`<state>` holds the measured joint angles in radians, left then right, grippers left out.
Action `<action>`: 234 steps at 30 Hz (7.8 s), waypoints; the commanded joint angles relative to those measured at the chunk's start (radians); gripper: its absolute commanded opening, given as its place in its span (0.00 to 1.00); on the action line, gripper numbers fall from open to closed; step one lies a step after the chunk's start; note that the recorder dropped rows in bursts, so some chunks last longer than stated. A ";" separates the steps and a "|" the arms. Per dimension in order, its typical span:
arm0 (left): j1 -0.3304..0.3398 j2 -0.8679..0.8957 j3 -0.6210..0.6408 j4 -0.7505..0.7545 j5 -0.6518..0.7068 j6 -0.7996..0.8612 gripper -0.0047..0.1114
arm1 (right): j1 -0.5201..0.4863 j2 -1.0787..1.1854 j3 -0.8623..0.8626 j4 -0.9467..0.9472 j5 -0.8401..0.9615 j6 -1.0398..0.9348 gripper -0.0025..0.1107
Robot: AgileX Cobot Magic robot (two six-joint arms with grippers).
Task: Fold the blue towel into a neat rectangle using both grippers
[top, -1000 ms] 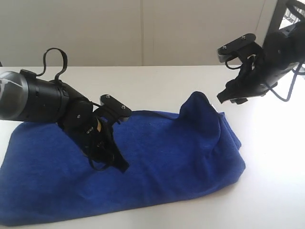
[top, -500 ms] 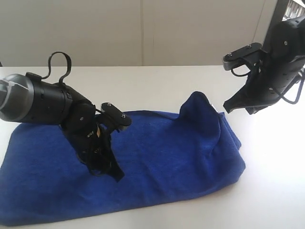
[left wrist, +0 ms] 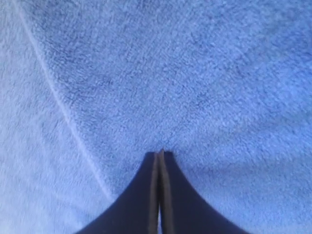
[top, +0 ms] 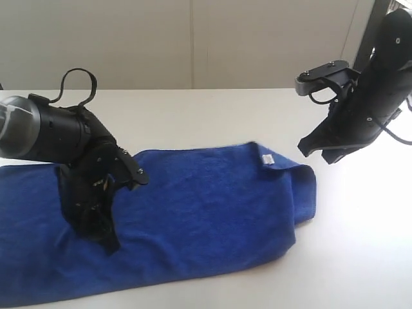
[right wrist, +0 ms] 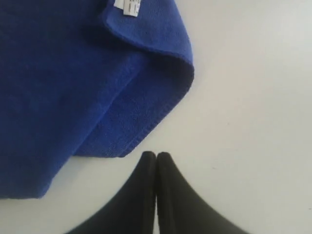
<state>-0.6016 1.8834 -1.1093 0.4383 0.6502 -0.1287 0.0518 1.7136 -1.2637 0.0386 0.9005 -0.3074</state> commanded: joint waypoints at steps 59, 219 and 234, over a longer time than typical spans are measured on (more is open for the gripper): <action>0.090 -0.227 0.164 -0.251 -0.127 0.181 0.04 | -0.073 0.205 0.170 0.499 -0.087 -0.240 0.39; 0.090 -0.131 0.171 -0.250 -0.180 0.185 0.04 | 0.232 0.113 0.183 1.088 0.116 -0.808 0.68; 0.090 -0.131 0.171 -0.252 -0.186 0.185 0.04 | 0.257 0.110 0.115 0.507 -0.140 -0.738 0.59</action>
<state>-0.5142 1.7529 -0.9463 0.1985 0.4585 0.0576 0.3083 1.8305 -1.1271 0.5628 0.7562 -1.0755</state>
